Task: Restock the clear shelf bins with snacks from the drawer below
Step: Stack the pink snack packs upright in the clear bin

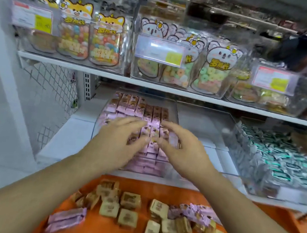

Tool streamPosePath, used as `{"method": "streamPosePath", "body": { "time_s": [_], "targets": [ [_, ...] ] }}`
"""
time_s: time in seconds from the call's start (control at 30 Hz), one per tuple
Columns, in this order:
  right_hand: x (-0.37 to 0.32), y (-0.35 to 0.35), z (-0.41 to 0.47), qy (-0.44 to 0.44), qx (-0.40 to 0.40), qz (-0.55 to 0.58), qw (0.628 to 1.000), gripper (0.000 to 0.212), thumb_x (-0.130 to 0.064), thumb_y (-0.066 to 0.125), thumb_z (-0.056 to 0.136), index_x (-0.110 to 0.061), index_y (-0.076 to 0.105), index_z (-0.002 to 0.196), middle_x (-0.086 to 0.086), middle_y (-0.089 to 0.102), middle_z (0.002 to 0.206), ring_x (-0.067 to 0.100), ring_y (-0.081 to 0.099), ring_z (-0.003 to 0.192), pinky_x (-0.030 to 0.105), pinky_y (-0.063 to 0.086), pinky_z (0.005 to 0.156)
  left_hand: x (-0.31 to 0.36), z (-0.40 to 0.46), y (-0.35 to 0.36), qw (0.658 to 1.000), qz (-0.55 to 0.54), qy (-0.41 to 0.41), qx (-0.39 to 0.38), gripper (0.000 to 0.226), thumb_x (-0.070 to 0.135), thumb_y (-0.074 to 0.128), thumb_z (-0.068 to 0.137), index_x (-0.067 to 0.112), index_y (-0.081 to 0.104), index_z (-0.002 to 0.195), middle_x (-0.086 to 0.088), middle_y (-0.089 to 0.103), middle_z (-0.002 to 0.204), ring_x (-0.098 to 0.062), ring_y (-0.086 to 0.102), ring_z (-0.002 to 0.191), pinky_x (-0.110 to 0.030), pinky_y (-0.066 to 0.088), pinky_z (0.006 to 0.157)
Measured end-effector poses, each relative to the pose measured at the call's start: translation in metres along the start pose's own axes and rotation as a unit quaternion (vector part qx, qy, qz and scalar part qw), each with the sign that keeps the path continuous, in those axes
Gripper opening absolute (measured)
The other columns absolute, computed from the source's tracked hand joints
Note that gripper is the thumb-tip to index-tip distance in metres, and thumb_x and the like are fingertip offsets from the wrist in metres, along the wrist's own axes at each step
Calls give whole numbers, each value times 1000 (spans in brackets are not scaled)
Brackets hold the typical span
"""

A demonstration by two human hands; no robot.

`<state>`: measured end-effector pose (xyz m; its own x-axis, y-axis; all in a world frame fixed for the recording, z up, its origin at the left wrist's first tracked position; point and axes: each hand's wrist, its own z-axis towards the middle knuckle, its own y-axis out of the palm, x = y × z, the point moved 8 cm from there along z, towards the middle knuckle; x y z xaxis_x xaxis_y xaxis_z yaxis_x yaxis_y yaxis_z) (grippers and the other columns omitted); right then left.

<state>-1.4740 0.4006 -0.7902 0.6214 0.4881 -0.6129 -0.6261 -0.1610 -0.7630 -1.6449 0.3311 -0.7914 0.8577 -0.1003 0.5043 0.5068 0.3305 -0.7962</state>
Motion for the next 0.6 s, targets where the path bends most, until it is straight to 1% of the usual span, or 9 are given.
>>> {"method": "streamPosePath", "body": {
  "time_s": [0.07,0.1,0.13,0.17,0.23,0.33,0.43,0.53,0.6],
  "targets": [
    [18,-20,-34,23,24,47,998,40,-43,69,96,-39,64,135,-13,66,132,9,64,115,35,51,103,28,-22,6,1000,-16,19,-3,54,57,52,101,32,54,148,13,52,152,-8,44,141,-34,34,120],
    [31,-29,-52,32,39,64,997,35,-42,71,95,-39,67,130,-13,70,123,7,66,109,38,55,99,42,-35,13,999,-28,23,-12,50,52,55,102,30,57,147,13,54,149,-5,46,136,-23,34,116],
    [46,-35,-71,44,48,72,995,30,-39,72,96,-37,70,125,-13,72,116,5,67,105,37,56,95,54,-47,23,998,-50,20,-25,46,48,58,102,28,60,143,13,57,143,0,50,127,-12,34,109],
    [64,-39,-90,60,45,71,995,25,-36,71,97,-36,71,122,-13,72,111,4,67,102,35,56,92,65,-59,36,996,-74,17,-41,42,46,60,102,27,63,139,14,60,136,3,54,118,-7,38,103],
    [103,-41,-123,103,26,52,993,19,-33,71,97,-35,71,116,-12,72,103,4,68,95,34,56,89,82,-78,73,992,-85,23,-86,42,49,58,101,27,65,137,13,60,135,0,55,116,-17,42,104],
    [163,-34,-157,172,-8,-6,985,19,-31,73,95,-33,71,113,-9,72,98,14,71,90,32,56,87,91,-104,144,984,-63,26,-166,43,52,54,102,28,63,137,11,60,135,-8,55,119,-26,41,103],
    [217,-17,-183,234,-59,-35,970,22,-31,71,97,-27,70,119,-4,70,105,23,71,95,26,50,74,89,-127,213,968,-65,-3,-241,44,54,53,102,30,61,139,11,58,140,-11,52,131,-27,41,104],
    [259,2,-195,266,-109,-62,956,31,-33,67,99,-26,66,129,2,70,119,22,68,101,26,49,78,83,-134,265,958,-69,-33,-277,49,54,54,102,29,58,144,10,55,146,-13,51,134,-25,40,103],
    [282,17,-192,274,-136,-77,949,41,-32,65,100,-21,62,139,7,69,127,25,66,110,26,47,84,78,-130,293,954,-62,-45,-291,51,51,56,102,27,55,147,10,53,147,-13,51,133,-25,41,103]
  ]
}}
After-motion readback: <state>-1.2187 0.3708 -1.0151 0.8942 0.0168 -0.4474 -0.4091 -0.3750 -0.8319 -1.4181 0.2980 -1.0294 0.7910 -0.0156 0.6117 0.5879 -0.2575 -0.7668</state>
